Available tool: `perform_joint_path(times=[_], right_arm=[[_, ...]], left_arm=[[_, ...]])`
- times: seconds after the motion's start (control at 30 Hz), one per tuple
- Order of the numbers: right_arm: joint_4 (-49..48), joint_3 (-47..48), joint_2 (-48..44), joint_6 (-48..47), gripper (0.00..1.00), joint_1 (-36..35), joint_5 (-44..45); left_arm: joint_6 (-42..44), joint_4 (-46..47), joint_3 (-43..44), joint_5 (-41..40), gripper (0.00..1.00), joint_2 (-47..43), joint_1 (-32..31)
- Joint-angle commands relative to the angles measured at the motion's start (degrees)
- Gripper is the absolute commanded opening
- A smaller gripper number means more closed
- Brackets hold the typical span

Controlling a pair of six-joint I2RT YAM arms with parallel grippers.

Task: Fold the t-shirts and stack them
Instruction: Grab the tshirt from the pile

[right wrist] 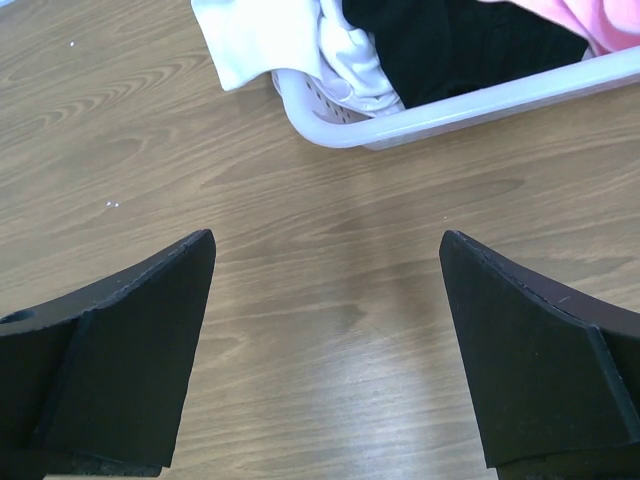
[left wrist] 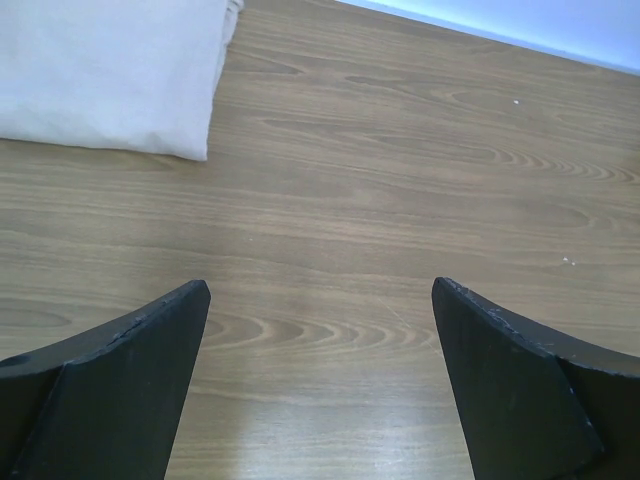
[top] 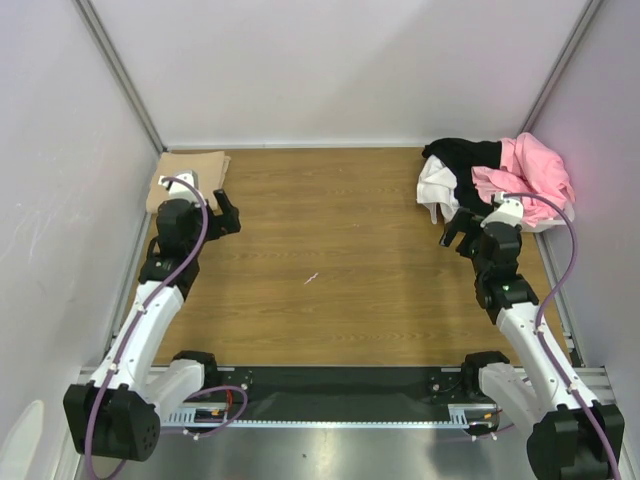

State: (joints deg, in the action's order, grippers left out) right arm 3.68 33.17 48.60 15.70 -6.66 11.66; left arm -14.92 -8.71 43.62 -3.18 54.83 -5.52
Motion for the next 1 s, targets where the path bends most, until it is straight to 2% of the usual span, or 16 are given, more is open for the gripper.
perform_joint_path(times=[0.0,0.23,0.4,0.5,0.67,0.93,0.97], right_arm=[[-0.7,3.4,-0.1,-1.6,1.00,-0.3,1.9],[3.7,12.6,6.8,-1.3,1.00,1.6,5.6],[8.3,23.4,18.4,0.6,1.00,8.4,2.8],[10.7,32.5,27.1,-0.2,1.00,11.8,1.7],[16.3,47.6,38.7,-1.1,1.00,16.7,1.9],[17.7,58.5,53.4,-4.1,0.98,21.9,0.3],[20.2,60.4,55.3,-3.1,0.94,22.5,-1.1]], left_arm=[[1.1,-1.6,4.5,-2.5,1.00,1.7,-0.5],[2.0,-1.1,8.5,-2.7,1.00,6.3,-0.5],[3.0,-1.0,15.0,-2.0,1.00,11.2,-0.5],[3.0,0.4,17.6,-3.5,1.00,13.6,-0.5],[1.8,2.1,21.1,-0.8,1.00,18.1,-0.5],[-0.6,4.3,23.6,0.2,1.00,23.3,-0.5],[-0.6,4.4,23.9,-0.1,1.00,24.0,-0.6]])
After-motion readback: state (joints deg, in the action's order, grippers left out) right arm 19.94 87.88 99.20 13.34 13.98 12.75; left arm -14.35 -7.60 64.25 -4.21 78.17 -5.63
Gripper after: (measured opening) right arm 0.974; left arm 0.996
